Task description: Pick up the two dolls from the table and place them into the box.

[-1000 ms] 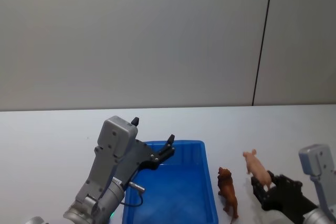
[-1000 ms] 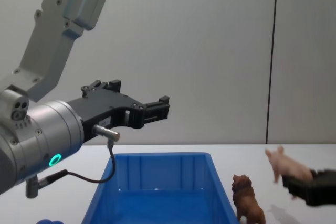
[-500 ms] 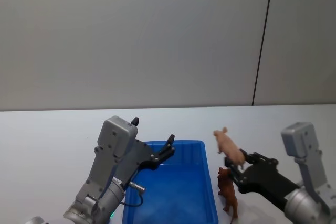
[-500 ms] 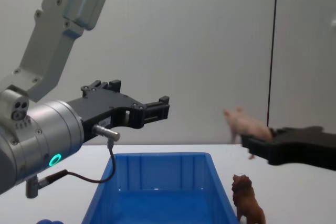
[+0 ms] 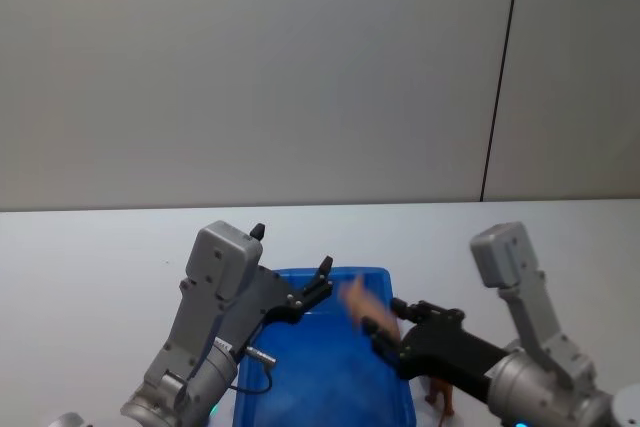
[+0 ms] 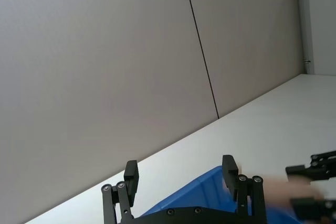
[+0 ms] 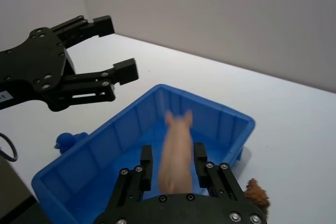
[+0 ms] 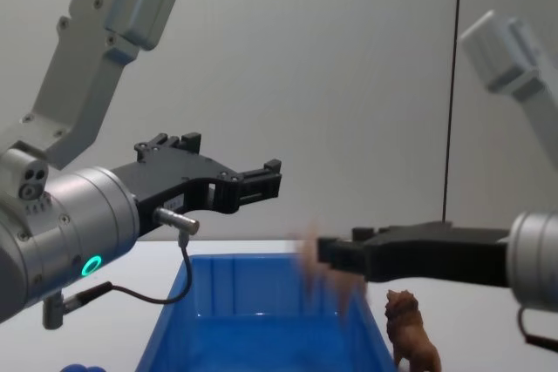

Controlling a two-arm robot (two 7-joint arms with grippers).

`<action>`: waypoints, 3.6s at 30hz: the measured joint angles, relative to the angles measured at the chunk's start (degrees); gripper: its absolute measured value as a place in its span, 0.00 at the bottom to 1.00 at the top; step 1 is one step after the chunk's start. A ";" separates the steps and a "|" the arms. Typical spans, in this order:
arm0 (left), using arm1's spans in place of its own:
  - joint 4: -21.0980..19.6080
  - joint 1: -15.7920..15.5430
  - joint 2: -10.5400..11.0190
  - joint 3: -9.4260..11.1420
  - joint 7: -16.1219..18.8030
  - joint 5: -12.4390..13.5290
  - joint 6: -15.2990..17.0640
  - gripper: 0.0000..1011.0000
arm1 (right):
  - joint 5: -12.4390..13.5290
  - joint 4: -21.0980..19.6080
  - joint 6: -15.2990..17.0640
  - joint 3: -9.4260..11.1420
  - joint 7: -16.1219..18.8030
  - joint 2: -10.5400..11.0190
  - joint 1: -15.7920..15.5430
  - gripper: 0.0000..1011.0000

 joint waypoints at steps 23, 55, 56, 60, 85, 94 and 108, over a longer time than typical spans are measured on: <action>0.00 0.00 0.00 0.00 0.00 0.00 0.00 0.99 | 0.86 0.74 -0.69 -0.24 -0.50 0.26 -0.07 0.99; 0.00 0.00 0.00 0.00 0.00 0.00 0.00 0.99 | 5.07 -0.46 0.08 2.64 -8.02 5.72 -6.64 0.99; 0.00 0.00 0.00 0.00 0.00 0.00 0.00 0.99 | 5.07 0.15 0.35 2.53 -8.03 5.54 -6.46 0.99; 0.00 0.00 0.00 0.00 -0.01 0.00 0.00 0.99 | 5.07 1.57 1.01 2.28 -8.04 5.05 -5.93 0.99; 0.00 0.00 0.00 0.00 0.00 0.00 0.00 0.99 | 5.28 6.12 1.44 1.65 -8.86 3.05 -3.35 0.38; 0.00 0.00 0.00 0.00 -0.01 0.00 0.00 0.99 | 4.67 4.71 -1.05 1.99 -9.98 3.16 -3.15 0.25; 0.00 0.00 0.00 0.00 0.00 0.00 0.00 0.99 | 3.56 0.66 -4.69 2.10 -7.83 2.54 -0.92 0.25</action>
